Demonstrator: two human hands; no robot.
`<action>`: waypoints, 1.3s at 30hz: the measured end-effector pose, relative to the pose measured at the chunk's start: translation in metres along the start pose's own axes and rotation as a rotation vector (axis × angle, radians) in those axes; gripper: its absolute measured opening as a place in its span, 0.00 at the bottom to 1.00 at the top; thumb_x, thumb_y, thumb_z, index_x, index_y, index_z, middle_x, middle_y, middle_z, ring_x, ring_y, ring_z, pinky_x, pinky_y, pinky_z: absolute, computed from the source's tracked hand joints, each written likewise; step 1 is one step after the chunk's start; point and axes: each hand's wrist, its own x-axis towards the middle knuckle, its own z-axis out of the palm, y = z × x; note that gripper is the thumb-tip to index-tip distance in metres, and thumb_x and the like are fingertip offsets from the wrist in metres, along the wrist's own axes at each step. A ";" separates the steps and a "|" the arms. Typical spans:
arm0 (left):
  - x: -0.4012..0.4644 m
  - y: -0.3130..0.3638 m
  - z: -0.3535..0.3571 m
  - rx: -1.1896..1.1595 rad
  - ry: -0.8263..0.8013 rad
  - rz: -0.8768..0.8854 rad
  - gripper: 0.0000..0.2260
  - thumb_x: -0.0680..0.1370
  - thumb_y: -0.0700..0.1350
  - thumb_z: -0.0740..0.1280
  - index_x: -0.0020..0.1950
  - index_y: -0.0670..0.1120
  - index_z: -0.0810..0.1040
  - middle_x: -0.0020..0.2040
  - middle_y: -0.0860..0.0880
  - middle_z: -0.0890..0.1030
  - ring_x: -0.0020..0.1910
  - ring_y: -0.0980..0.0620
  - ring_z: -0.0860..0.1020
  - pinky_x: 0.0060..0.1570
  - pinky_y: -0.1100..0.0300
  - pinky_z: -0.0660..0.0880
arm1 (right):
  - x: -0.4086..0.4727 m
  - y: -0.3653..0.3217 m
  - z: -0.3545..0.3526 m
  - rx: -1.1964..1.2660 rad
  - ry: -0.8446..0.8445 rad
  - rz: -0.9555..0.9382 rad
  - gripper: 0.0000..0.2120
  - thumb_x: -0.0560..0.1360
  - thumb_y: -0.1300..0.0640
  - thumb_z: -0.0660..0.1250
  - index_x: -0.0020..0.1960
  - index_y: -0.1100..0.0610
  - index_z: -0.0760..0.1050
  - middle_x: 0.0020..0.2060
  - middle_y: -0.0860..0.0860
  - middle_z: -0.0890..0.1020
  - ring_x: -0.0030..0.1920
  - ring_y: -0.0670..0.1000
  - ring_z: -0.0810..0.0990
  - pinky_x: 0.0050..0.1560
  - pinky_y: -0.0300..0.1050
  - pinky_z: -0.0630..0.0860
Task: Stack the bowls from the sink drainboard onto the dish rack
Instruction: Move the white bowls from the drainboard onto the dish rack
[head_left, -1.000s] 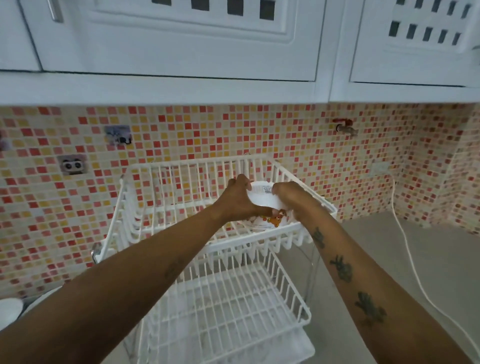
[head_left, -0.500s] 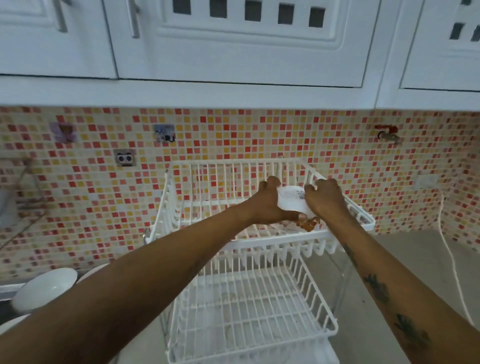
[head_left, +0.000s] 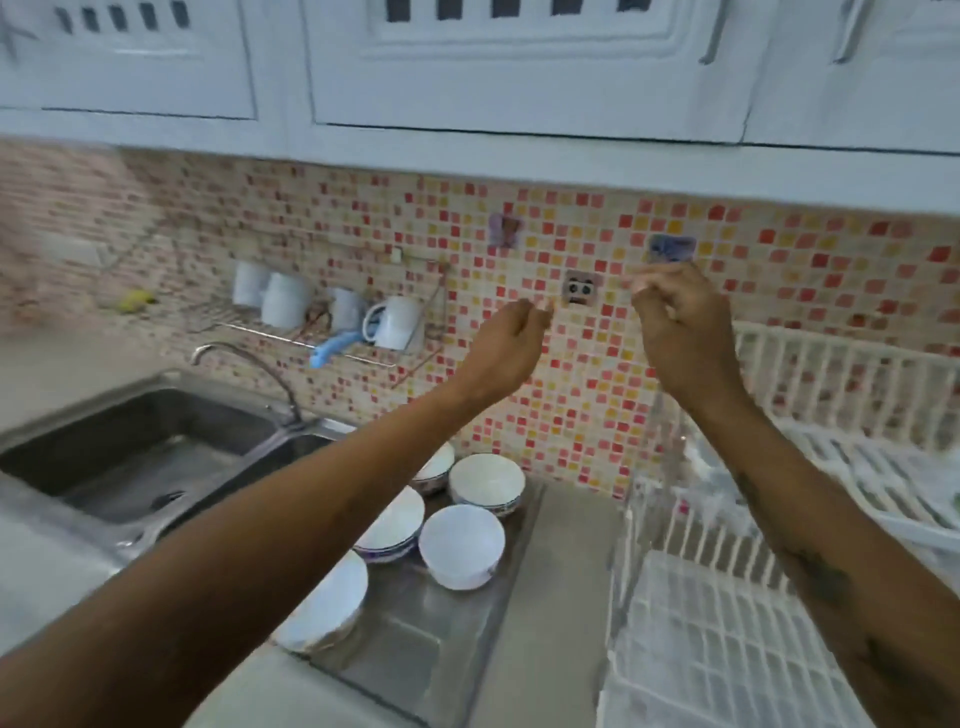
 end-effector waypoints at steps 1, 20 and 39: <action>-0.004 -0.021 -0.023 0.025 0.040 -0.067 0.19 0.85 0.48 0.51 0.58 0.36 0.77 0.48 0.44 0.76 0.44 0.49 0.74 0.46 0.58 0.69 | -0.001 -0.008 0.034 0.044 -0.062 0.013 0.13 0.79 0.58 0.59 0.54 0.62 0.80 0.56 0.54 0.79 0.55 0.47 0.75 0.54 0.25 0.67; -0.178 -0.331 -0.121 -0.235 0.324 -0.999 0.23 0.85 0.52 0.52 0.58 0.35 0.79 0.54 0.38 0.79 0.55 0.44 0.76 0.57 0.54 0.71 | -0.231 0.083 0.344 0.024 -0.632 1.085 0.16 0.76 0.55 0.58 0.56 0.62 0.79 0.52 0.59 0.82 0.57 0.62 0.79 0.58 0.54 0.74; -0.208 -0.354 -0.059 -0.717 0.520 -1.175 0.15 0.82 0.55 0.55 0.55 0.48 0.77 0.53 0.44 0.80 0.51 0.43 0.79 0.47 0.55 0.76 | -0.283 0.062 0.376 0.414 -0.402 1.207 0.15 0.79 0.60 0.54 0.58 0.66 0.75 0.50 0.56 0.78 0.50 0.53 0.75 0.45 0.43 0.74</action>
